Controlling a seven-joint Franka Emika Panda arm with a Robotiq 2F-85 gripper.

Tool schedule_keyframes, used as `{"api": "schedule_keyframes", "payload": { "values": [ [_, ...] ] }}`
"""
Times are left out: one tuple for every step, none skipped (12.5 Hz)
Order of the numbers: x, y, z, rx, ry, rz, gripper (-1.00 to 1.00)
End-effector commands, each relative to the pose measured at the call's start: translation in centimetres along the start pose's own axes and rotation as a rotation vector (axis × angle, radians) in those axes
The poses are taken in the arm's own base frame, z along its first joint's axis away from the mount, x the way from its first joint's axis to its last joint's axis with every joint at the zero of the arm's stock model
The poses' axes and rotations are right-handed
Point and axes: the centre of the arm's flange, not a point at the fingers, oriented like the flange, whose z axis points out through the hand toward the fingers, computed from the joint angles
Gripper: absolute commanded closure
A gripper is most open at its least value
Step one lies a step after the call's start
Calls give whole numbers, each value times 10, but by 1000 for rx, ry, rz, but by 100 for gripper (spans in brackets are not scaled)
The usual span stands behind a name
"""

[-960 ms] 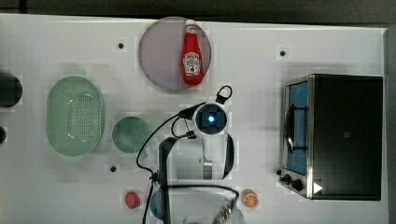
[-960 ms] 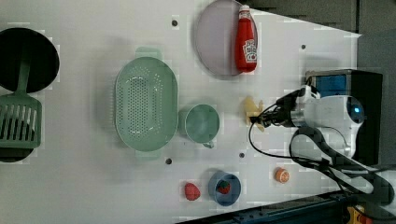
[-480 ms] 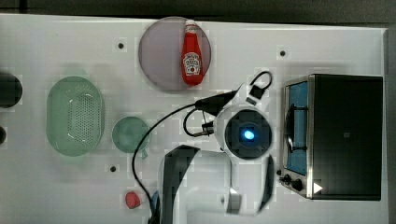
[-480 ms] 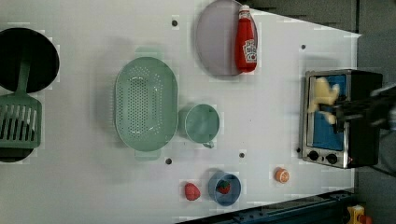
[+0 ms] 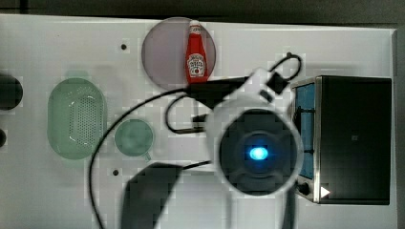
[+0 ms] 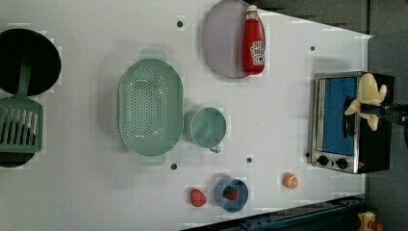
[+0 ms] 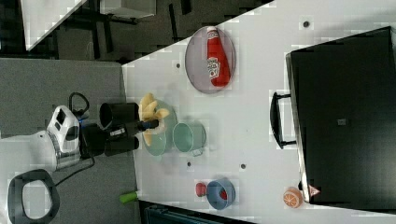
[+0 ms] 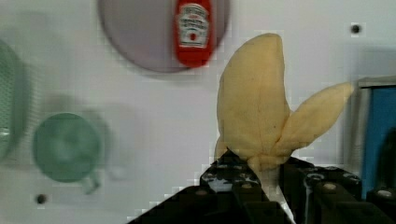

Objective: Pick Banana and place it in mug.

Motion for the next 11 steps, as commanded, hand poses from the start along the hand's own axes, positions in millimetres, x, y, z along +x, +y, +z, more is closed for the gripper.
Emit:
{"api": "schedule_keyframes", "payload": {
  "values": [
    [-6,-107,43,-30,-132,60,57],
    [-8,-129,45,-41,-135,93,56],
    [-10,-151,49,-46,-137,129,57],
    [-13,-171,54,-43,-147,177,57],
    [-16,-190,61,-35,-165,233,57],
    [-20,-209,69,-25,-177,290,57],
    [-22,-225,79,-17,-178,335,56],
    [-24,-237,91,-10,-162,363,57],
    [-24,-246,105,4,-138,387,57],
    [-26,-252,123,19,-123,407,57],
    [-27,-254,139,29,-121,423,57]
  ]
}}
